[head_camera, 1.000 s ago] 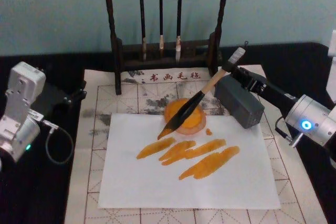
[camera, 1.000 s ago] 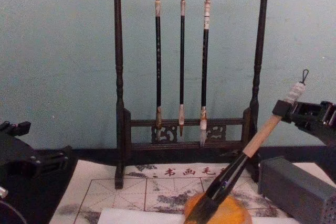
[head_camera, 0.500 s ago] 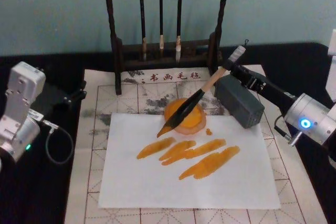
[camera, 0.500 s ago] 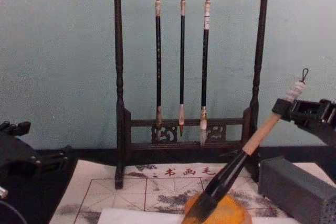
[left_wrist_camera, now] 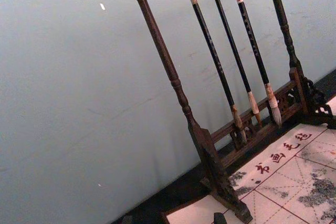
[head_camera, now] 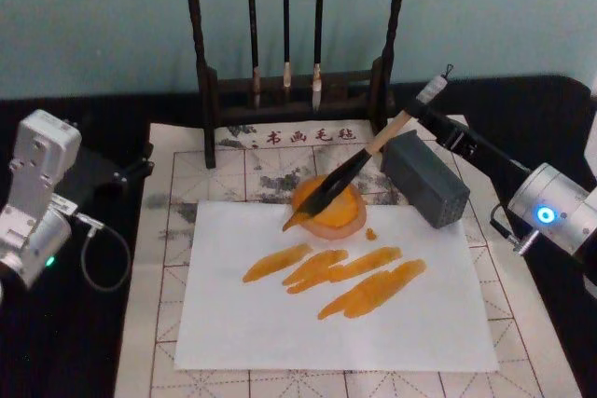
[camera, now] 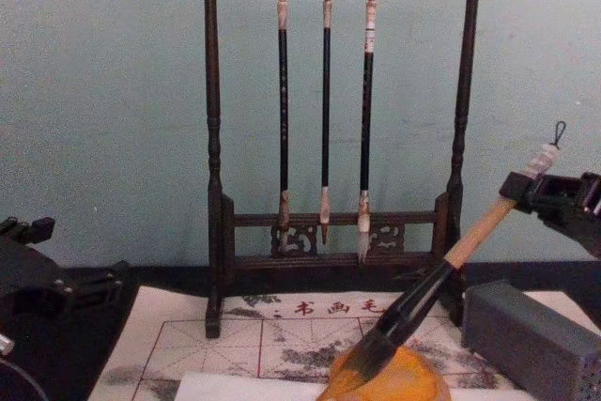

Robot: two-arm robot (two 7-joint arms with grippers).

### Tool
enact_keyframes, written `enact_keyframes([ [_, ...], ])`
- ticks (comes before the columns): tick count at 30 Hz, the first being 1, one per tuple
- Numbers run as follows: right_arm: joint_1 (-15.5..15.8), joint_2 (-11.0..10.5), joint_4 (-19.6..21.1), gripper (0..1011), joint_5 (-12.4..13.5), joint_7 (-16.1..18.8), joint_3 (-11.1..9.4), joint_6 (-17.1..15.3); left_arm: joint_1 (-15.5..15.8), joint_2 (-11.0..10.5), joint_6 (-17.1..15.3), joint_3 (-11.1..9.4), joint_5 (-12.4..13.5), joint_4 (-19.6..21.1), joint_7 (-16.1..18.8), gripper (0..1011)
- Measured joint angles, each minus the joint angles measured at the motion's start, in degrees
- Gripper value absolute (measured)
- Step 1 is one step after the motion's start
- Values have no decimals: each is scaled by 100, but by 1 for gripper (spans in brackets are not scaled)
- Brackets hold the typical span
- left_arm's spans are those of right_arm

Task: Pick up the brush from the inkstone, write on the paper, then place the brush back to its original position.

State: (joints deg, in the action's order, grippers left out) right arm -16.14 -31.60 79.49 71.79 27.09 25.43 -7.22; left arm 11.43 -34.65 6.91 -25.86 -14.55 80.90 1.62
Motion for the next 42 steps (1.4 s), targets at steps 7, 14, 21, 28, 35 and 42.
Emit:
enact_keyframes([
  [7, 24, 52, -60, 173, 139, -139, -104, 64, 0, 0, 0, 0, 0, 0, 0, 1001],
  [14, 38, 103, -126, 173, 192, -284, -187, 159, 0, 0, 0, 0, 0, 0, 0, 1001],
  [21, 56, 190, -240, 173, 208, -497, -306, 279, 0, 0, 0, 0, 0, 0, 0, 1001],
  [28, 77, 259, -316, 173, 205, -617, -378, 328, 0, 0, 0, 0, 0, 0, 0, 1001],
  [35, 119, 354, -355, 173, 205, -730, -443, 350, 0, 0, 0, 0, 0, 0, 0, 1001],
  [42, 163, 408, -360, 173, 237, -791, -476, 325, 1, 0, 0, 0, 0, 0, 0, 1001],
])
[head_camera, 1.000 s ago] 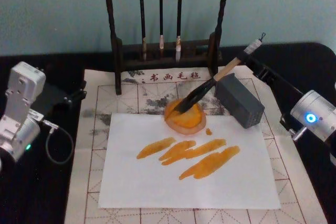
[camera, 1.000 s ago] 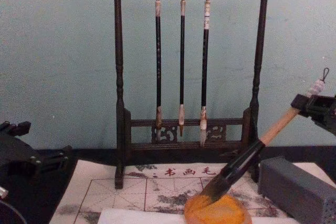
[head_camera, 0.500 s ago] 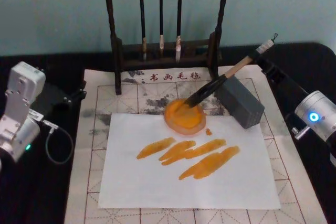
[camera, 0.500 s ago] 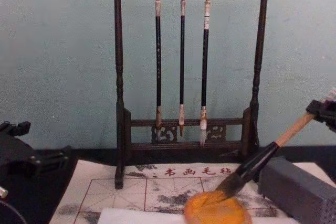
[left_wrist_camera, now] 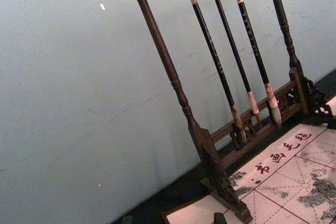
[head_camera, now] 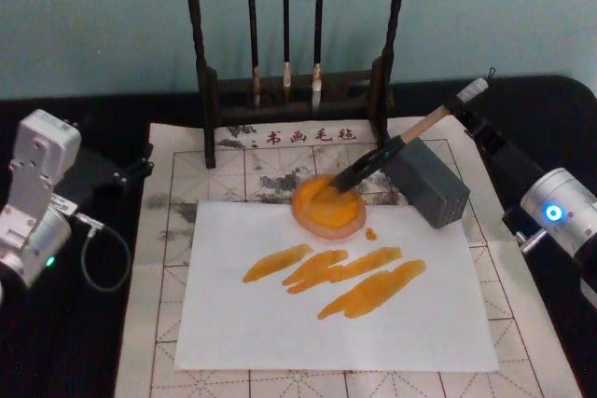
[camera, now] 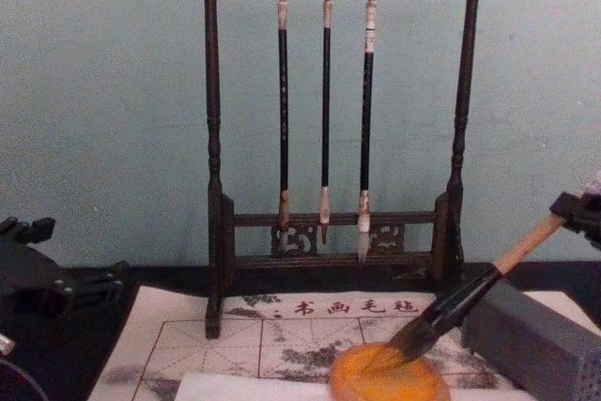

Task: Pick up the brush from the inkstone, write on the paper, then place the brush back to its original position.

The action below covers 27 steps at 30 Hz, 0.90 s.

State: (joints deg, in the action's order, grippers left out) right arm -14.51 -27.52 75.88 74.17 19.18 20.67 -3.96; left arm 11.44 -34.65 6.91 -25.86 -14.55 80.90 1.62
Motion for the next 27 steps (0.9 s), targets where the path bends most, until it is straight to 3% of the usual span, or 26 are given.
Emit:
enact_keyframes([
  [27, -4, 81, -241, 173, 244, -133, 15, -191, -1, 0, 0, 0, 0, 0, 0, 1001],
])
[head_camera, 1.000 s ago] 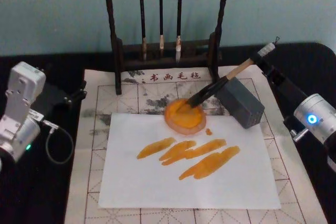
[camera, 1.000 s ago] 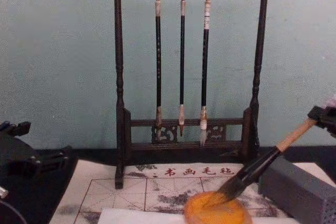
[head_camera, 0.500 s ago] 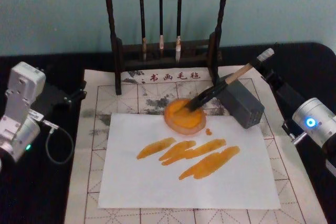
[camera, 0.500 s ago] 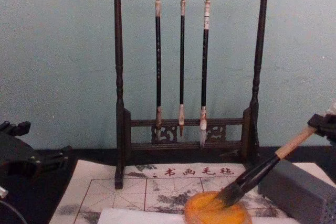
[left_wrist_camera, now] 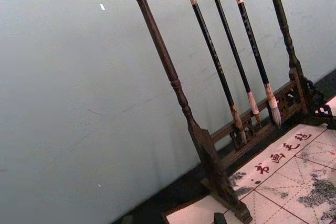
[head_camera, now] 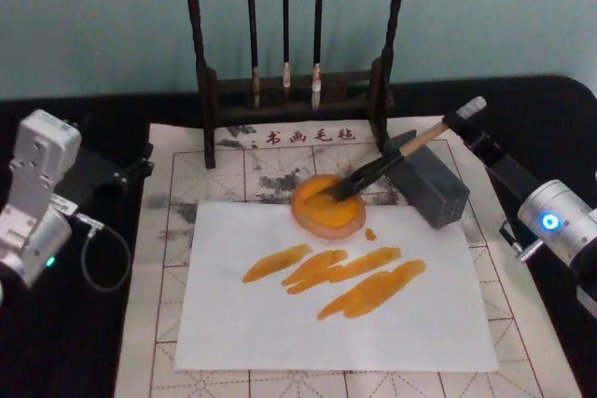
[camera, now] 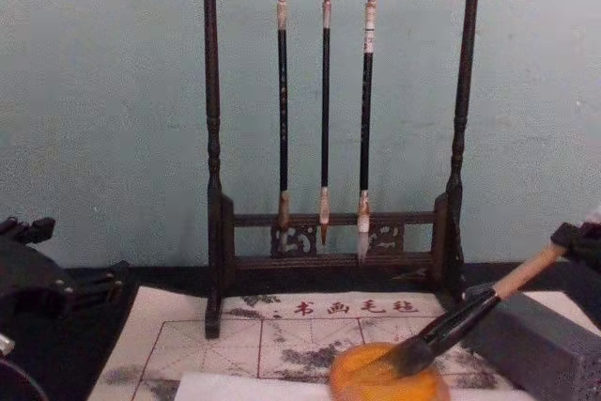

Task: Pick up the brush from the inkstone, write on the paper, then place the brush back to its original position.

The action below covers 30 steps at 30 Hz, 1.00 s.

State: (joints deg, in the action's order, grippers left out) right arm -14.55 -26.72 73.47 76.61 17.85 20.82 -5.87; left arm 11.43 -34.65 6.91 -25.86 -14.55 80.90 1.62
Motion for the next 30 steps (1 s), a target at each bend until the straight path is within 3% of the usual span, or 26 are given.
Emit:
enact_keyframes([
  [30, -62, 13, -201, 173, 59, -99, 58, -68, 0, 0, 0, 0, 0, 0, 0, 1001],
])
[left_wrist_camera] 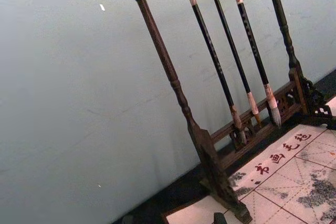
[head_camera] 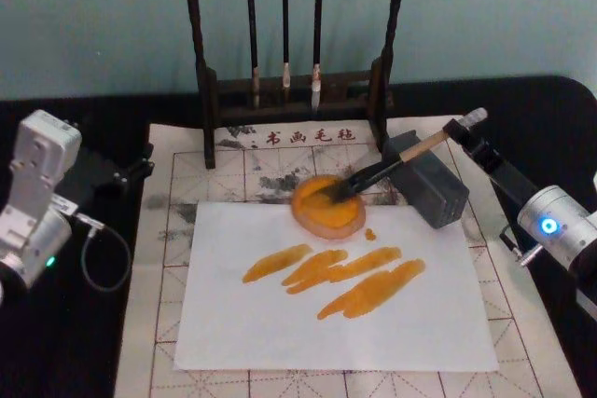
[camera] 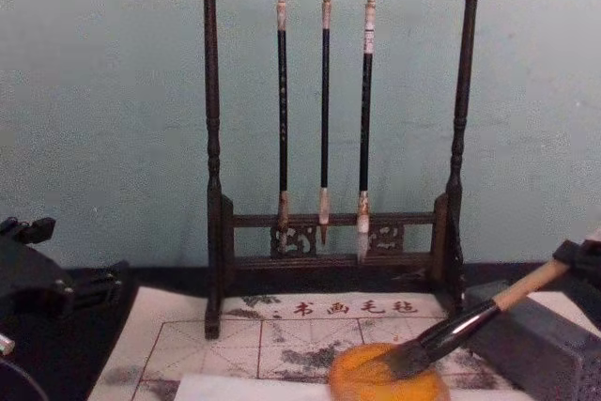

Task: Pick up the brush from the inkstone, write on the paper, then place the brush back to its original position.

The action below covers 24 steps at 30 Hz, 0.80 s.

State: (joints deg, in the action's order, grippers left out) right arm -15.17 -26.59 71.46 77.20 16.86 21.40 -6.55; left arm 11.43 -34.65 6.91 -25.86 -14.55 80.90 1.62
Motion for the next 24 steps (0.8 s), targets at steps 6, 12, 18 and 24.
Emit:
enact_keyframes([
  [6, -6, 1, -24, 173, 34, -10, -5, -20, 0, 0, 0, 0, 0, 0, 0, 1001],
  [12, -5, 0, -24, 173, 32, -12, -5, -20, 0, 0, 0, 0, 0, 0, 0, 1001],
  [18, -3, -1, -22, 173, 27, -13, -5, -20, 0, 0, 0, 0, 0, 0, 0, 1001],
  [24, -3, -1, -20, 173, 24, -12, -5, -20, 0, 0, 0, 0, 0, 0, 0, 1001],
])
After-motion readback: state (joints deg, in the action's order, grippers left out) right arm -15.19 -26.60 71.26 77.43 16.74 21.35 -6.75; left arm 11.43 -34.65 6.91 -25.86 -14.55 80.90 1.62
